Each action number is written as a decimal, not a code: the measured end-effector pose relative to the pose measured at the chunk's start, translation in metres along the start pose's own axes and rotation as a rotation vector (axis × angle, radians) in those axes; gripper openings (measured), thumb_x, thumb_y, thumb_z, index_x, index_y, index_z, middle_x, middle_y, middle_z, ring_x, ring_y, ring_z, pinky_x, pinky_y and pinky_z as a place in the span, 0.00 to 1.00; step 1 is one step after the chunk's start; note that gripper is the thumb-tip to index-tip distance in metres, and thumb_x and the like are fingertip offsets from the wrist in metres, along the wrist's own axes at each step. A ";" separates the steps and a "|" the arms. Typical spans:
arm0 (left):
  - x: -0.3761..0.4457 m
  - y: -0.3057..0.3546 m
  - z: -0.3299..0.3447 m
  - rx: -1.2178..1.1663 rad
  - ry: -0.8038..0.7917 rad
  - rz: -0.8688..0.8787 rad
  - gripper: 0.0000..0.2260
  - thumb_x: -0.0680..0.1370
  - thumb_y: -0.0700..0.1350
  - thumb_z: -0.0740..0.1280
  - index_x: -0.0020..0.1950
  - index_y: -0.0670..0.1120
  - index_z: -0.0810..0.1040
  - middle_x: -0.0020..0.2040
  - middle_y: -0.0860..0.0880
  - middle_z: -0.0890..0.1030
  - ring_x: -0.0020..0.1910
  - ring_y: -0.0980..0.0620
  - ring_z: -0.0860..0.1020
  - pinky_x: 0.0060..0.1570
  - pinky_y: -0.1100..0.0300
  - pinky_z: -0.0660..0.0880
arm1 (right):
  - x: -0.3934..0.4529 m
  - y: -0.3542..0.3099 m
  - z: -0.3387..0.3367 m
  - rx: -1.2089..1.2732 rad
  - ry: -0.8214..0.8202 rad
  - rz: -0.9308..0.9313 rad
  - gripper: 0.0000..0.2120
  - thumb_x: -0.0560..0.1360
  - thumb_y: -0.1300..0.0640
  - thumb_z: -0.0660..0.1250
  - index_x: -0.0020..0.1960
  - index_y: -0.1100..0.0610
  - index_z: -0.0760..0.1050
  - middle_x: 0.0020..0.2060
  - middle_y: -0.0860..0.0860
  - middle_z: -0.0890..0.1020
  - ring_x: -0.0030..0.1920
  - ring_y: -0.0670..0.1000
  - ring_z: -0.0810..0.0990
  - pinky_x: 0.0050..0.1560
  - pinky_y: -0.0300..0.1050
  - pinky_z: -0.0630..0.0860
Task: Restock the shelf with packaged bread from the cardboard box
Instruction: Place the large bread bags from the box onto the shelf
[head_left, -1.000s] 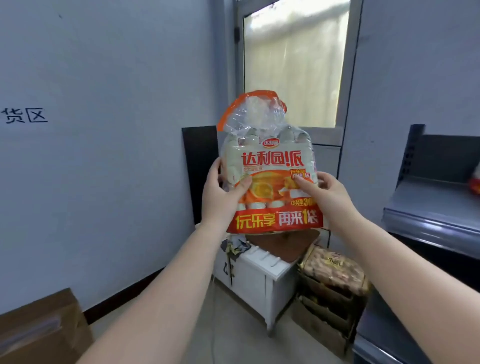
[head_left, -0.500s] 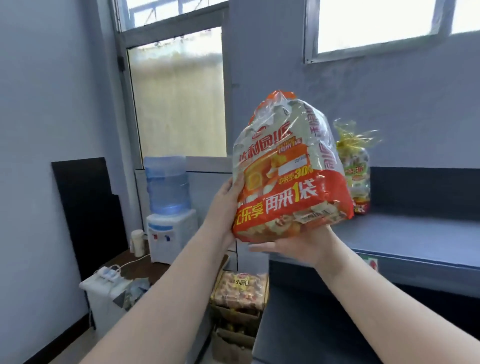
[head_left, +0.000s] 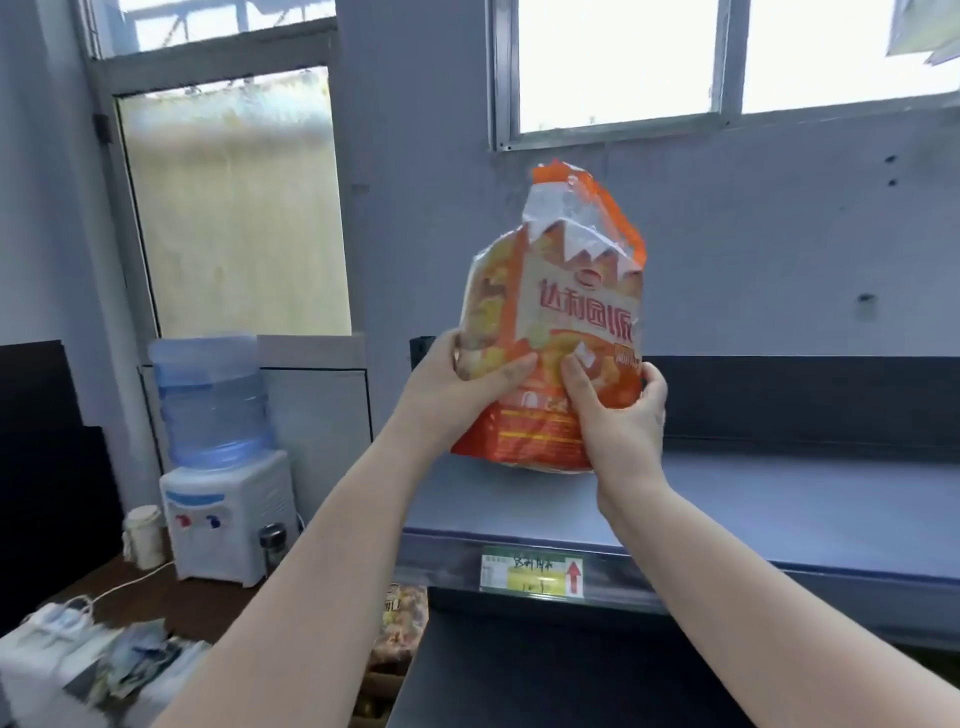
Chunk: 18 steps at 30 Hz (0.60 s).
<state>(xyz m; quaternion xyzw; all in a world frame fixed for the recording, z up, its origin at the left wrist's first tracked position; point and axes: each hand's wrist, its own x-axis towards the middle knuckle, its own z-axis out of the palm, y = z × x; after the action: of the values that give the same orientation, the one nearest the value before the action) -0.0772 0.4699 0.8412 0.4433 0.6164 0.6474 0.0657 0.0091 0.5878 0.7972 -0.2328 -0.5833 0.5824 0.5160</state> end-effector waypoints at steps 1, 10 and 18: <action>0.003 -0.007 0.001 0.000 0.045 0.010 0.18 0.67 0.55 0.75 0.53 0.54 0.74 0.51 0.53 0.82 0.49 0.53 0.82 0.52 0.54 0.79 | 0.003 0.002 -0.004 -0.030 0.006 -0.041 0.50 0.53 0.29 0.71 0.69 0.43 0.58 0.63 0.49 0.69 0.64 0.53 0.71 0.62 0.58 0.72; 0.033 -0.063 0.002 -0.104 -0.006 -0.027 0.18 0.77 0.51 0.63 0.65 0.52 0.65 0.55 0.52 0.79 0.49 0.54 0.81 0.42 0.63 0.80 | 0.038 0.002 -0.032 -0.167 -0.141 -0.088 0.26 0.71 0.49 0.71 0.65 0.53 0.67 0.54 0.48 0.77 0.47 0.45 0.79 0.42 0.41 0.77; 0.097 -0.102 0.002 0.280 -0.229 -0.215 0.26 0.77 0.51 0.65 0.72 0.47 0.59 0.63 0.50 0.74 0.59 0.50 0.75 0.54 0.56 0.73 | 0.088 0.035 -0.016 -0.481 -0.119 0.038 0.24 0.73 0.56 0.71 0.65 0.56 0.65 0.56 0.51 0.77 0.56 0.53 0.77 0.56 0.53 0.76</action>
<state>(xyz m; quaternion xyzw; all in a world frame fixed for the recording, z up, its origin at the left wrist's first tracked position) -0.1813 0.5564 0.8011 0.4504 0.7327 0.4901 0.1415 -0.0201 0.6790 0.7911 -0.3251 -0.7303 0.4490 0.3993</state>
